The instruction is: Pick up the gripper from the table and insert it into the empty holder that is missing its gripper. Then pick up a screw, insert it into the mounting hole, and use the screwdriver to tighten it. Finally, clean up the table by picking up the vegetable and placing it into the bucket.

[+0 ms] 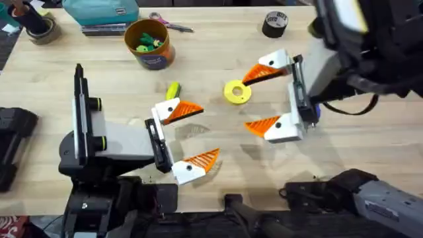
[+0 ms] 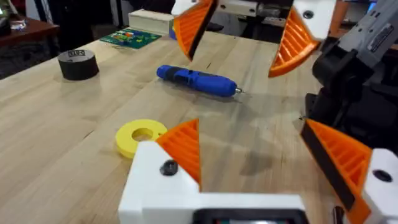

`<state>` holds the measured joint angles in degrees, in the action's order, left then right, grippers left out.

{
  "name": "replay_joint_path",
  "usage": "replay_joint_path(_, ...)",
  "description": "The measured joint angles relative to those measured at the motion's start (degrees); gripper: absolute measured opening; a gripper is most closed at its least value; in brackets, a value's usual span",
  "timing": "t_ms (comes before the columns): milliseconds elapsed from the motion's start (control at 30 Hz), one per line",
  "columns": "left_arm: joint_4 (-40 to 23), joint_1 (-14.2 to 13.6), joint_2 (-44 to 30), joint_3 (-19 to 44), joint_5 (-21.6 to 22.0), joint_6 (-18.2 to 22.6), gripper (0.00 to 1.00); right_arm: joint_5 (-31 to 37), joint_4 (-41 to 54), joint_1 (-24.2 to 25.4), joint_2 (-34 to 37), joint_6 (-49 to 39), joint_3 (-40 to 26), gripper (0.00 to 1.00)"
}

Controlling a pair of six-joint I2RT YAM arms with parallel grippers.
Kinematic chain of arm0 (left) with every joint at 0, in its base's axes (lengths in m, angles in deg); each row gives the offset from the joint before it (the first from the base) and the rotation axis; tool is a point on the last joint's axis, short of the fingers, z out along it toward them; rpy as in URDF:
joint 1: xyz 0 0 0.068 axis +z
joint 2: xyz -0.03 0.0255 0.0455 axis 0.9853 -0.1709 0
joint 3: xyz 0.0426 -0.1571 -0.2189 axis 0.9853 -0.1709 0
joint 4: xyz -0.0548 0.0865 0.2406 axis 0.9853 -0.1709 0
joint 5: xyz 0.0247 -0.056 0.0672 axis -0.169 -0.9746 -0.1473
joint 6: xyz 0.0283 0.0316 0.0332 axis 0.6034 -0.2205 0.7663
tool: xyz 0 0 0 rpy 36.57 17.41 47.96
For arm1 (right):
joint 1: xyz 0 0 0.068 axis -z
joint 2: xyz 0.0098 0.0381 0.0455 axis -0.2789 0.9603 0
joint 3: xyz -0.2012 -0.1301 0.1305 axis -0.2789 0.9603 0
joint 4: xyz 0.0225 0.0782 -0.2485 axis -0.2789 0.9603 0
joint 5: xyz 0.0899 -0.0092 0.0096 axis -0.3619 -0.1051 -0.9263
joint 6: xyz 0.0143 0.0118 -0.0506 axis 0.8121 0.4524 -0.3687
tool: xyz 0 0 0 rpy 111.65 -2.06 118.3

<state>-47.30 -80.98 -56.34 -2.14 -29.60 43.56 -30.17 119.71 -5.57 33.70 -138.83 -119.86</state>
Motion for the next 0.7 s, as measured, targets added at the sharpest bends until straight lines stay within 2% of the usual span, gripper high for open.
replay_joint_path(233, 0.0, 0.0, 0.0, 0.0, 0.0, 0.0, 0.986, -2.9, 0.01, 1.0, 0.0, -1.95, 0.0, 0.995)
replay_joint_path(700, 0.0, 0.0, 0.0, 0.0, 0.0, 0.0, 0.985, -3.45, -0.02, 1.01, 0.0, -2.61, 0.0, 0.995)
